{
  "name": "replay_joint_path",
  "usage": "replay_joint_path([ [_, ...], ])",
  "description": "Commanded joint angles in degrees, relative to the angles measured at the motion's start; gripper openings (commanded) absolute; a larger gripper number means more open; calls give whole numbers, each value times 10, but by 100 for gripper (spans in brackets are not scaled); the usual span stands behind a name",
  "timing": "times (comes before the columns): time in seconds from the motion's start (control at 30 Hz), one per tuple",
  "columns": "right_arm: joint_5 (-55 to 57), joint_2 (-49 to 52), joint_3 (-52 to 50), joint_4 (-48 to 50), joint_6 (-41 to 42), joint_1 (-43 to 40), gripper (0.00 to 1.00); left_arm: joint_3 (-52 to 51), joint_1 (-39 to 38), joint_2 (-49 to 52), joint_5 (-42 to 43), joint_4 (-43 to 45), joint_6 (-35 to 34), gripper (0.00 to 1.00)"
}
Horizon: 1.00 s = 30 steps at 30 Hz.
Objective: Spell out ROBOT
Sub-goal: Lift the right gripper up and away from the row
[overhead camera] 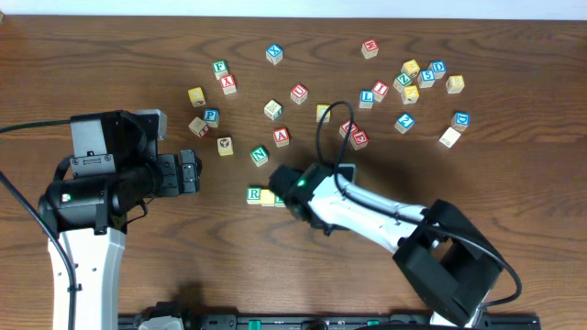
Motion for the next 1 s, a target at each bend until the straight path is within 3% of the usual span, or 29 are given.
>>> replay_joint_path([
  [0.0,36,-33,20,7,9,-25,1,7,2,-1,9,-1,8,96],
  [0.4,-96,-73,25,113,-64,-34,1,7,2,-1,9,-1,8,96],
  [0.97,-33,-73,-8,122,-23,-18,1,7,2,-1,9,-1,8,96],
])
